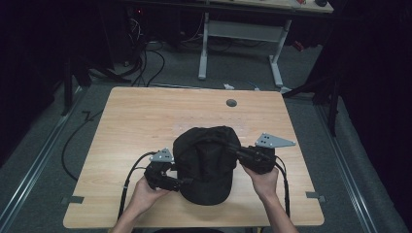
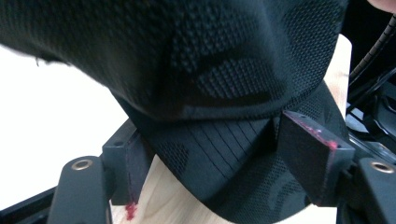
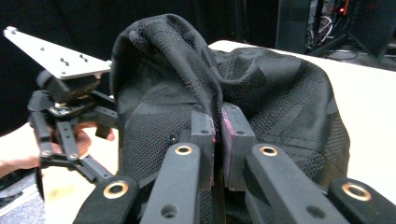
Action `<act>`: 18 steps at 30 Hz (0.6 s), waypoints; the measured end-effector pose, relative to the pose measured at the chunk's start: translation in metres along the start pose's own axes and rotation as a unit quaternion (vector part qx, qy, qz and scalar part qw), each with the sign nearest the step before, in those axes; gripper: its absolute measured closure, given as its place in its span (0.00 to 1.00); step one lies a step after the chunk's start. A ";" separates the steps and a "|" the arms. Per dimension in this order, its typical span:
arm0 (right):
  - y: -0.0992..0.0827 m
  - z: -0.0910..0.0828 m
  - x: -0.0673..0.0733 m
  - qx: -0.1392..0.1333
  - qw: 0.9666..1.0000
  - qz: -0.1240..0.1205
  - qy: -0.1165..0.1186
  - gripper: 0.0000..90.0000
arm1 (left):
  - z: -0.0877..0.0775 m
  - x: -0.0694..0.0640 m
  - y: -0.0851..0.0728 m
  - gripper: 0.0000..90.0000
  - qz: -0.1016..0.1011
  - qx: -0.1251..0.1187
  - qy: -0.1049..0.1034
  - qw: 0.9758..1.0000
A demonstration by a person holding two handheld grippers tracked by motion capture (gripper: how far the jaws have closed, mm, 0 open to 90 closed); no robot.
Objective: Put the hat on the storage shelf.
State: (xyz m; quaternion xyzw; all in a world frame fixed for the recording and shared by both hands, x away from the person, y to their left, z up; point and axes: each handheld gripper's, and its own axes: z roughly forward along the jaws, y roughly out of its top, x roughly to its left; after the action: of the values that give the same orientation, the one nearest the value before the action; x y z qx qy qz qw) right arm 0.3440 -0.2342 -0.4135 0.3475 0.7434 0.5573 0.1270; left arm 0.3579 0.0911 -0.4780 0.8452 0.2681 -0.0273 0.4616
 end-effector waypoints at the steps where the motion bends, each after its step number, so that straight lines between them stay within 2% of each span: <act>1: 0.000 0.000 0.000 0.000 1.000 0.001 -0.001 0.95 | 0.000 0.000 0.000 0.35 -0.002 -0.001 -0.002 1.000; 7: 0.001 0.002 0.001 0.006 1.000 -0.013 -0.014 0.94 | -0.005 0.000 0.000 0.43 -0.001 0.003 -0.002 1.000; 18: 0.006 0.001 0.002 0.002 0.999 -0.028 -0.024 0.94 | -0.020 -0.001 0.004 0.51 0.010 -0.013 -0.006 1.000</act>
State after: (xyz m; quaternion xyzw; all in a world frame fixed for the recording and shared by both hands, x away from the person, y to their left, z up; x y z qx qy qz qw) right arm 0.3453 -0.2316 -0.4082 0.3407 0.7505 0.5434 0.1597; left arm 0.3550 0.1044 -0.4632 0.8415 0.2572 -0.0240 0.4745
